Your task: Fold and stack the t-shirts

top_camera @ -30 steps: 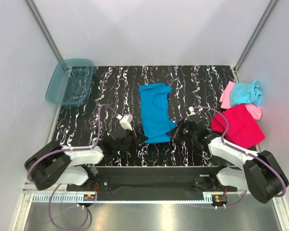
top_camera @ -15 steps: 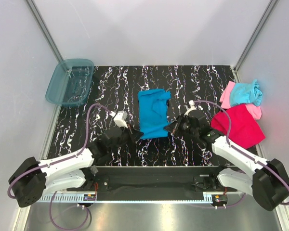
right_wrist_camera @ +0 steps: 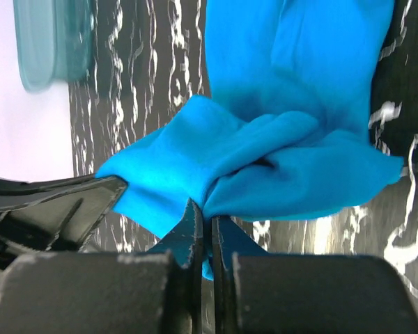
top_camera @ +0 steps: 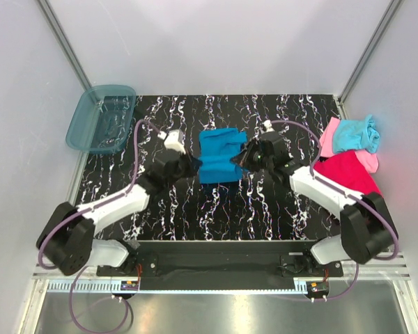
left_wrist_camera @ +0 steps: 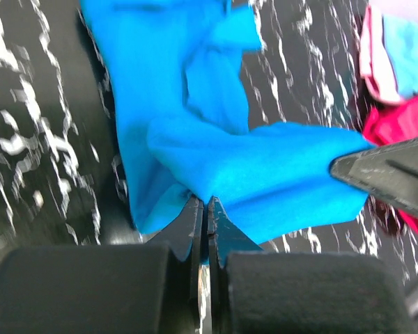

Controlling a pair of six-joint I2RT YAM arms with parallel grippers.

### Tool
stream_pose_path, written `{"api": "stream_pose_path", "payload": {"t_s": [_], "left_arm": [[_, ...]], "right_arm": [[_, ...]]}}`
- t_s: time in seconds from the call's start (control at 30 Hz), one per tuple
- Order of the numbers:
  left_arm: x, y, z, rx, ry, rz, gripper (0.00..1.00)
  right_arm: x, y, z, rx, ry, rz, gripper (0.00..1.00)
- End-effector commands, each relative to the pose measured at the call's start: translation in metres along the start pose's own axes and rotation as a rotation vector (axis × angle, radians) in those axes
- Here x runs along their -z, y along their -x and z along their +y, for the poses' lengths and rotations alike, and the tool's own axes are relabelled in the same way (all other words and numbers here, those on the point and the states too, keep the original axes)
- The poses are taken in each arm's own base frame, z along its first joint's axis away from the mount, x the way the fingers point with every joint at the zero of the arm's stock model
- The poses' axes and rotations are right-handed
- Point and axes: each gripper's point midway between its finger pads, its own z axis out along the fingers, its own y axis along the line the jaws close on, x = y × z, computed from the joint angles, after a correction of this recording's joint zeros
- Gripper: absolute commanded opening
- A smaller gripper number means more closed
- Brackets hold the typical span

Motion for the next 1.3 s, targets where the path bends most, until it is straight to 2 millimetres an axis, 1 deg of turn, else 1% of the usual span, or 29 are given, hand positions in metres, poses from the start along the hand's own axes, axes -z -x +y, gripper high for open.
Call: {"api": "stream_pose_path", "payload": {"t_s": [0.0,0.03,0.1,0.13,0.2,0.23,0.3,0.33,0.37,0.4,0.43,0.47,0.5,0.57,0.6,0.63,0.7,0.73,0.83,0.87,0.9,0.97,1.0,1.07,1.13,1.17,1.2,1.23,1.27], "left_arm": [[-0.015,0.042,0.002,-0.077,0.033,-0.067,0.00],[-0.023,0.043,0.007,-0.075,0.046,-0.057,0.00],[-0.032,0.053,0.002,-0.075,0.036,-0.064,0.00],[-0.040,0.048,0.006,-0.078,0.046,-0.043,0.00],[-0.049,0.053,0.001,-0.083,0.035,-0.043,0.00],[-0.057,0.048,0.006,-0.082,0.046,-0.023,0.00],[-0.066,0.050,0.006,-0.078,0.042,-0.020,0.00],[-0.072,0.047,0.010,-0.078,0.048,-0.007,0.00],[-0.077,0.046,0.012,-0.075,0.052,0.000,0.00],[-0.081,0.051,0.009,-0.074,0.045,-0.007,0.00],[-0.088,0.049,0.016,-0.070,0.055,0.005,0.00],[-0.092,0.049,0.017,-0.068,0.054,0.009,0.00],[-0.097,0.055,0.014,-0.066,0.046,0.002,0.00],[-0.107,0.052,0.020,-0.062,0.056,0.021,0.00],[-0.111,0.059,0.017,-0.062,0.049,0.009,0.00],[-0.117,0.057,0.023,-0.060,0.059,0.021,0.00],[-0.125,0.068,0.023,-0.063,0.061,0.006,0.00],[-0.130,0.068,0.031,-0.061,0.079,0.014,0.00],[-0.139,0.076,0.036,-0.052,0.069,0.021,0.00],[-0.141,0.079,0.039,-0.048,0.070,0.021,0.00],[-0.144,0.086,0.037,-0.049,0.065,0.010,0.00],[-0.150,0.087,0.047,-0.040,0.077,0.018,0.00],[-0.154,0.090,0.052,-0.029,0.081,0.015,0.00],[-0.157,0.090,0.055,-0.011,0.075,0.021,0.00],[-0.161,0.090,0.060,-0.006,0.078,0.025,0.01],[-0.163,0.089,0.062,-0.003,0.082,0.028,0.03],[-0.166,0.088,0.064,0.004,0.083,0.033,0.08],[-0.168,0.087,0.066,0.012,0.085,0.040,0.17],[-0.169,0.087,0.067,0.017,0.084,0.045,0.40]], "right_arm": [[-0.009,0.050,0.002,0.016,-0.007,-0.135,0.00],[-0.015,0.052,-0.001,0.015,-0.013,-0.131,0.00],[-0.021,0.062,-0.002,0.010,-0.014,-0.140,0.00],[-0.027,0.064,-0.008,0.005,-0.024,-0.136,0.00],[-0.033,0.076,-0.010,0.000,-0.024,-0.145,0.00],[-0.041,0.076,-0.015,-0.008,-0.032,-0.136,0.00],[-0.047,0.088,-0.017,-0.018,-0.027,-0.144,0.00],[-0.055,0.088,-0.023,-0.025,-0.035,-0.134,0.00],[-0.058,0.095,-0.019,-0.026,-0.023,-0.140,0.00],[-0.062,0.098,-0.022,-0.029,-0.026,-0.140,0.00],[-0.070,0.096,-0.029,-0.037,-0.038,-0.125,0.00],[-0.074,0.102,-0.025,-0.039,-0.026,-0.130,0.00],[-0.083,0.101,-0.033,-0.051,-0.041,-0.117,0.00],[-0.090,0.111,-0.031,-0.055,-0.027,-0.125,0.00],[-0.099,0.107,-0.039,-0.068,-0.039,-0.108,0.00],[-0.104,0.110,-0.041,-0.072,-0.039,-0.107,0.00],[-0.112,0.116,-0.039,-0.075,-0.027,-0.107,0.00],[-0.120,0.113,-0.048,-0.086,-0.038,-0.093,0.00],[-0.134,0.116,-0.051,-0.100,-0.034,-0.081,0.00],[-0.137,0.122,-0.046,-0.098,-0.019,-0.089,0.00],[-0.143,0.120,-0.051,-0.102,-0.025,-0.080,0.00],[-0.148,0.129,-0.047,-0.104,-0.010,-0.086,0.00],[-0.154,0.126,-0.050,-0.108,-0.015,-0.076,0.00],[-0.158,0.134,-0.047,-0.107,-0.005,-0.083,0.00],[-0.164,0.136,-0.053,-0.107,-0.014,-0.077,0.00],[-0.166,0.141,-0.049,-0.104,-0.003,-0.083,0.00],[-0.171,0.139,-0.055,-0.104,-0.012,-0.072,0.00],[-0.173,0.141,-0.056,-0.102,-0.012,-0.070,0.04],[-0.175,0.146,-0.050,-0.093,0.002,-0.076,0.12]]}}
